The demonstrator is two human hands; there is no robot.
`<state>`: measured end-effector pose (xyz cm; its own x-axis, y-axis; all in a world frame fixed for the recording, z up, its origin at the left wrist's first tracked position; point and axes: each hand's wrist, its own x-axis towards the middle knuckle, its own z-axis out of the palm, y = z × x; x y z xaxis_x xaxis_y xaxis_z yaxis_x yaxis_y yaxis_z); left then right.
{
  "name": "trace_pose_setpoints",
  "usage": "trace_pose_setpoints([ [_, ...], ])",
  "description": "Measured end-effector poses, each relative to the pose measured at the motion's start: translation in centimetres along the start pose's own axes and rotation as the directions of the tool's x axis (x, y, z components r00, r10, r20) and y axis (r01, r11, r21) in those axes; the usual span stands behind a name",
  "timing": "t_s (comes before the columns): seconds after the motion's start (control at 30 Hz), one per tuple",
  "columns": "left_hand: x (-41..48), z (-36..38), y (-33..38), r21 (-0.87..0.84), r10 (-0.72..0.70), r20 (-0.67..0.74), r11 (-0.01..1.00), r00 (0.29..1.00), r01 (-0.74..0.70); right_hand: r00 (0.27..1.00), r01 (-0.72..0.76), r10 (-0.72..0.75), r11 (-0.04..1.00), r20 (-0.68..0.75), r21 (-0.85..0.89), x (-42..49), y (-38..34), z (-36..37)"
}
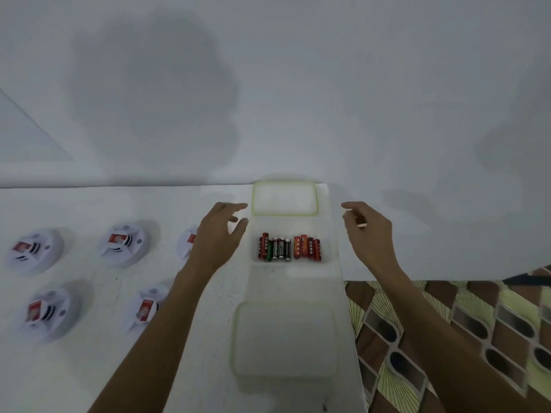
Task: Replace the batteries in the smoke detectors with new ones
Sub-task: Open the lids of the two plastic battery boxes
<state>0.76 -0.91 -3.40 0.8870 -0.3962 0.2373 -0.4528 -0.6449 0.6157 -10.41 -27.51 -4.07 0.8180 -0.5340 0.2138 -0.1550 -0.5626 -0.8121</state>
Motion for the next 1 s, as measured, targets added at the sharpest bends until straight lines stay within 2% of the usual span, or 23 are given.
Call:
trace_pose_setpoints([
  [0.07,-3.7,-1.0,1.0,-0.046,-0.025,0.024,0.999,0.999,0.026,0.998,-0.053,0.050,0.996,0.043,0.074,-3.3,-0.5,-1.4],
  [0.17,-8.6,-2.3,1.5,-0.168,-0.170,0.129,0.967,0.977,0.191,0.976,-0.152,0.133,0.983,0.172,0.106,-8.1,-1.3,-2.9],
  [0.33,-15.6,-3.8,1.4,-0.274,-0.234,0.410,0.890,0.882,0.364,0.851,-0.303,0.208,0.945,0.483,0.126,-14.8,-2.7,-4.1],
  [0.43,-17.6,-3.8,1.8,-0.364,-0.255,0.463,0.819,0.849,0.444,0.821,-0.381,0.248,0.909,0.514,0.170,-16.7,-2.8,-3.9],
  [0.5,-18.1,-3.6,1.9,-0.416,-0.264,0.475,0.773,0.840,0.478,0.802,-0.467,0.284,0.847,0.525,0.255,-17.2,-2.5,-3.8],
  [0.6,-18.3,-3.4,1.9,-0.499,-0.260,0.546,0.663,0.797,0.558,0.713,-0.631,0.332,0.687,0.617,0.359,-17.0,-2.2,-3.9],
  [0.7,-18.0,-3.7,1.9,-0.537,-0.207,0.620,0.591,0.757,0.602,0.663,-0.690,0.302,0.600,0.685,0.405,-16.6,-2.0,-3.8],
  [0.83,-17.6,-3.7,2.0,-0.554,-0.223,0.601,0.575,0.768,0.601,0.701,-0.626,0.270,0.676,0.660,0.389,-16.2,-2.0,-3.8],
  [0.9,-17.8,-3.7,1.9,-0.532,-0.255,0.611,0.569,0.750,0.627,0.702,-0.605,0.278,0.719,0.656,0.343,-16.2,-1.8,-3.7],
  [1.0,-18.7,-3.7,1.9,-0.467,-0.292,0.646,0.581,0.706,0.667,0.749,-0.526,0.263,0.794,0.609,0.305,-16.3,-1.5,-3.4],
])
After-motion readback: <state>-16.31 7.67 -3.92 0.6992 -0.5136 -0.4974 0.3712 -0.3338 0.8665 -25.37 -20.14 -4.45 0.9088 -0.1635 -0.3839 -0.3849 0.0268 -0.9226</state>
